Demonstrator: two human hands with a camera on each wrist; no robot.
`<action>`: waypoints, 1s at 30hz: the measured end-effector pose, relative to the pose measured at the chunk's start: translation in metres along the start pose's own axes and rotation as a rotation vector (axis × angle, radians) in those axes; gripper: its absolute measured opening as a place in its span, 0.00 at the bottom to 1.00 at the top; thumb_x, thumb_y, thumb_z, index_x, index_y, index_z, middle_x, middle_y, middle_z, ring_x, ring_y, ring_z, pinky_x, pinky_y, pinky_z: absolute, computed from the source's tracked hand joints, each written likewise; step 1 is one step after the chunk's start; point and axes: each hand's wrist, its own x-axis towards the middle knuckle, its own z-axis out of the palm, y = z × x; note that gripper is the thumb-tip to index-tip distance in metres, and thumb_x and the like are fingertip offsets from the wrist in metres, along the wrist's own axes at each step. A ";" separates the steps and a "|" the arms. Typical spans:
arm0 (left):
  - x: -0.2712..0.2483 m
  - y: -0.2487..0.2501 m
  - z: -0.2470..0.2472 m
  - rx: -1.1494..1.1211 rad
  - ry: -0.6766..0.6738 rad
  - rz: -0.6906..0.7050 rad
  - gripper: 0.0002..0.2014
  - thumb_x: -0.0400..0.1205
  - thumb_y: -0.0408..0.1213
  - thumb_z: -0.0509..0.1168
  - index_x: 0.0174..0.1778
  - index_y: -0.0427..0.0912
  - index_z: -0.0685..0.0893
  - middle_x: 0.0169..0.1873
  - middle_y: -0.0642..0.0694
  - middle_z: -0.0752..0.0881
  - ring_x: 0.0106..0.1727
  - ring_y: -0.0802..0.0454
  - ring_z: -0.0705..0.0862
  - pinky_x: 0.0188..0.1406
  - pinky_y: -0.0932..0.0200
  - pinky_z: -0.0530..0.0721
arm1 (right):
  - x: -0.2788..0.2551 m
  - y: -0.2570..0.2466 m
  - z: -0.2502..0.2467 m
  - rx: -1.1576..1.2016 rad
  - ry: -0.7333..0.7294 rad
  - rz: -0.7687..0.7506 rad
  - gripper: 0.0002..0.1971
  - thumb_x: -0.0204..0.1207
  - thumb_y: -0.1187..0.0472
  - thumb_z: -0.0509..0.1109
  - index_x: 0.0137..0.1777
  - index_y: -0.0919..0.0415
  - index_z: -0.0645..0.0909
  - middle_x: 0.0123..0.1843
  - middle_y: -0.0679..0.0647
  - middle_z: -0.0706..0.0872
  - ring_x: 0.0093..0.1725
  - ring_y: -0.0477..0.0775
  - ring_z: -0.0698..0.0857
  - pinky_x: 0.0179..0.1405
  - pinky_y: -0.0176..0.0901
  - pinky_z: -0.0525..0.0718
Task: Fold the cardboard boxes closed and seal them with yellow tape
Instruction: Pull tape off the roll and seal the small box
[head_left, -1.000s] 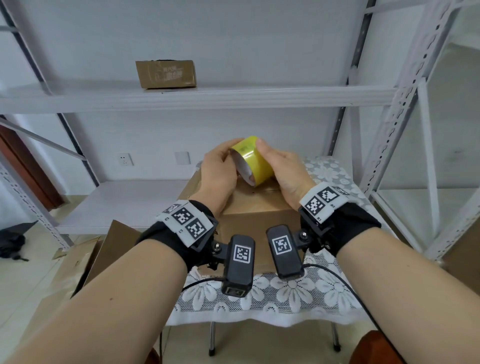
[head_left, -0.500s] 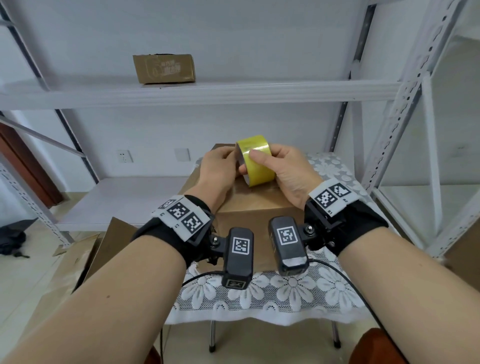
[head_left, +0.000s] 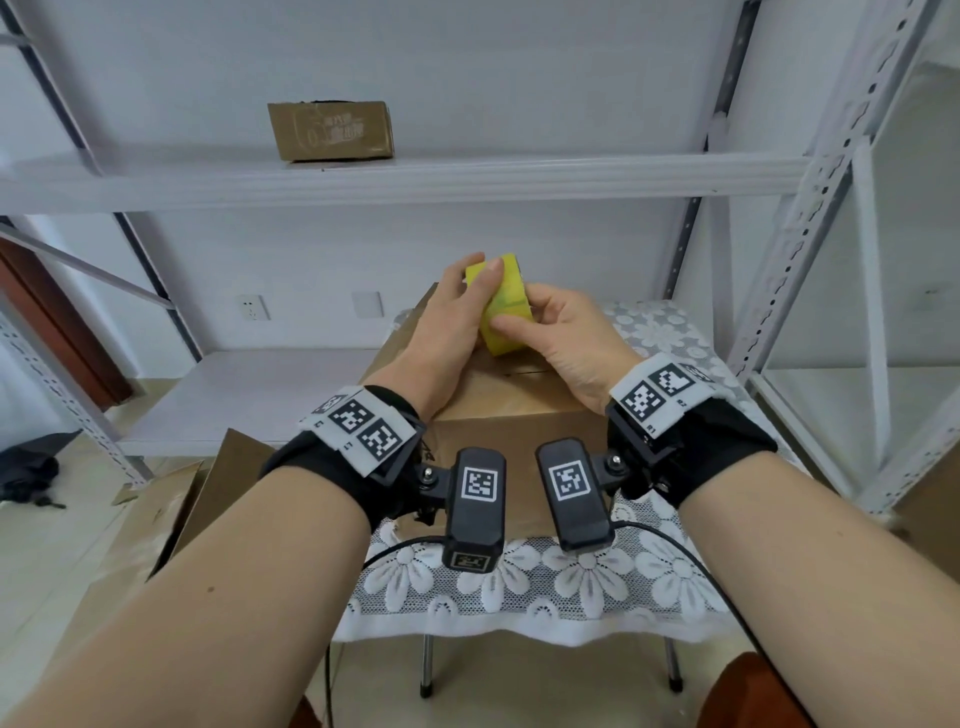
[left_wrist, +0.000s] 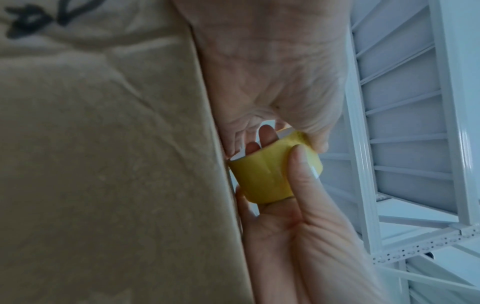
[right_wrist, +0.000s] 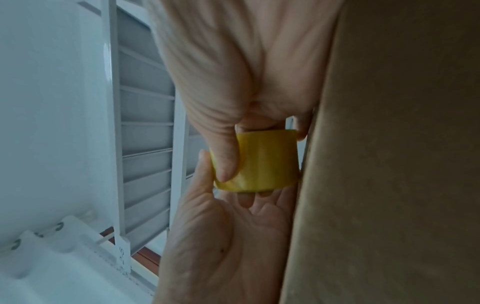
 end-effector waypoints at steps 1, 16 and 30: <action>0.000 0.001 0.000 -0.022 0.006 0.001 0.29 0.82 0.55 0.66 0.76 0.44 0.72 0.66 0.40 0.81 0.63 0.48 0.84 0.61 0.54 0.83 | 0.000 0.000 -0.001 -0.001 0.002 0.007 0.11 0.77 0.74 0.68 0.59 0.69 0.83 0.51 0.66 0.87 0.50 0.57 0.86 0.57 0.48 0.84; 0.010 -0.002 0.000 0.012 0.069 -0.006 0.24 0.86 0.53 0.59 0.71 0.40 0.74 0.58 0.43 0.83 0.57 0.49 0.84 0.56 0.52 0.85 | 0.007 0.000 -0.002 -0.079 0.057 0.009 0.08 0.81 0.68 0.65 0.52 0.64 0.86 0.48 0.62 0.89 0.49 0.57 0.86 0.61 0.57 0.82; 0.009 0.001 0.000 -0.005 0.115 -0.033 0.27 0.86 0.55 0.58 0.71 0.36 0.72 0.52 0.43 0.81 0.48 0.51 0.83 0.46 0.54 0.85 | 0.010 -0.001 0.000 -0.081 0.049 0.018 0.13 0.82 0.71 0.60 0.47 0.61 0.86 0.45 0.58 0.88 0.48 0.52 0.85 0.60 0.47 0.82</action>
